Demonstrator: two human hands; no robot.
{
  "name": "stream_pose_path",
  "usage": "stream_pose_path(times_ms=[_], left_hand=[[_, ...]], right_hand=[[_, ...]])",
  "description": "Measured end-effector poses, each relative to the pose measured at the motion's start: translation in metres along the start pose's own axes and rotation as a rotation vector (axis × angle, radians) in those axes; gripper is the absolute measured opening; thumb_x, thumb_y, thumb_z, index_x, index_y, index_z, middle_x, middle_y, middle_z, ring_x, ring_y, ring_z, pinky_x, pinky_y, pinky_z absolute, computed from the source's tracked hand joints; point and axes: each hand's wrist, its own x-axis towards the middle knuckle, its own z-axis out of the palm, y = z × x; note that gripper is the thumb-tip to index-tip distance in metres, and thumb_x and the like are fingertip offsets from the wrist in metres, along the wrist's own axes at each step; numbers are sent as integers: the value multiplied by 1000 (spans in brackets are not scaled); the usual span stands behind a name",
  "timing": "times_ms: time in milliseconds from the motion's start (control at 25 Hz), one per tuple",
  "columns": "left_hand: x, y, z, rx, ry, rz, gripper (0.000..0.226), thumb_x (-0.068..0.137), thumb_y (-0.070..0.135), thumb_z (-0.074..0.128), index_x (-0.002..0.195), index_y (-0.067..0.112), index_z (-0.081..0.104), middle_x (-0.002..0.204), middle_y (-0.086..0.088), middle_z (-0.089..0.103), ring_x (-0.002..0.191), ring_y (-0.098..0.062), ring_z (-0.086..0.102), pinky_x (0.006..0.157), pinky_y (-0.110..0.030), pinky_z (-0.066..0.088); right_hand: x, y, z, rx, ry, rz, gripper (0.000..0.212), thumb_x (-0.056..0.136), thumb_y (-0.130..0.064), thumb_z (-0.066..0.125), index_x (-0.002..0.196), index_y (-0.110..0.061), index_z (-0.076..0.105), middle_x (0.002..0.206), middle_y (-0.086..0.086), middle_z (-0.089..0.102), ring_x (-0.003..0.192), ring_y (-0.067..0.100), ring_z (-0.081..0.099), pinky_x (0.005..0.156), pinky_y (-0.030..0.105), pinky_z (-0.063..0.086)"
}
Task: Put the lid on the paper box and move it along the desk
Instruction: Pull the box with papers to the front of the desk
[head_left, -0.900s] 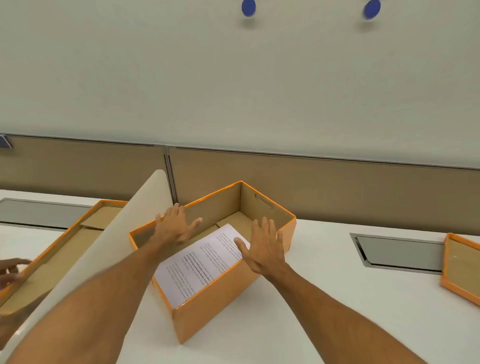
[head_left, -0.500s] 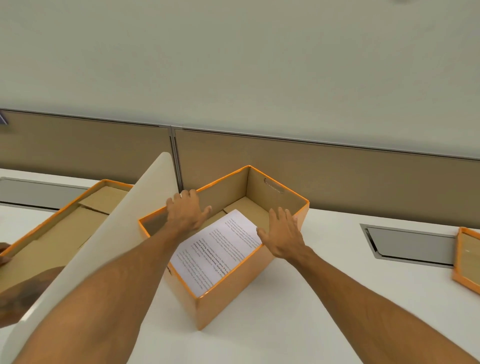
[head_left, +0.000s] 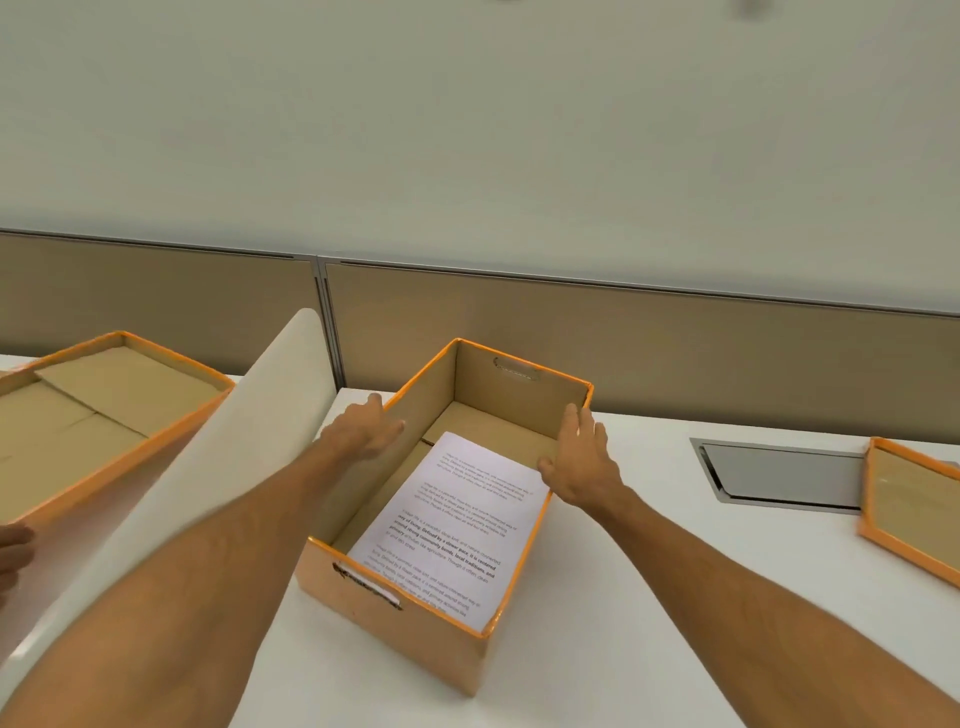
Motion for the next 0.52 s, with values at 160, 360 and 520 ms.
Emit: stream_pose_path(times_ms=[160, 360, 520], left_hand=[[2, -3, 2, -251, -96, -40, 36, 97, 38, 46, 107, 4, 50, 109, -22, 57, 81, -25, 51, 67, -32, 39], [-11, 14, -3, -323, -214, -158, 43, 93, 32, 49, 117, -3, 52, 108, -19, 59, 94, -33, 60, 70, -35, 44], [-41, 54, 2, -273, -304, -159, 28, 93, 11, 48, 114, -7, 52, 106, -24, 60, 87, -37, 62, 63, -43, 53]], right_hand=[[-15, -9, -1, 553, -206, 448, 78, 88, -21, 57, 148, -5, 9, 142, 19, 38, 118, 40, 52, 93, 57, 49], [-26, 3, -1, 609, -284, 474, 60, 90, 1, 45, 141, -13, 17, 118, 18, 53, 88, 36, 65, 68, 61, 57], [-37, 44, -17, 548, -238, 464, 43, 94, -1, 44, 133, -10, 29, 124, 17, 52, 95, 31, 59, 67, 53, 58]])
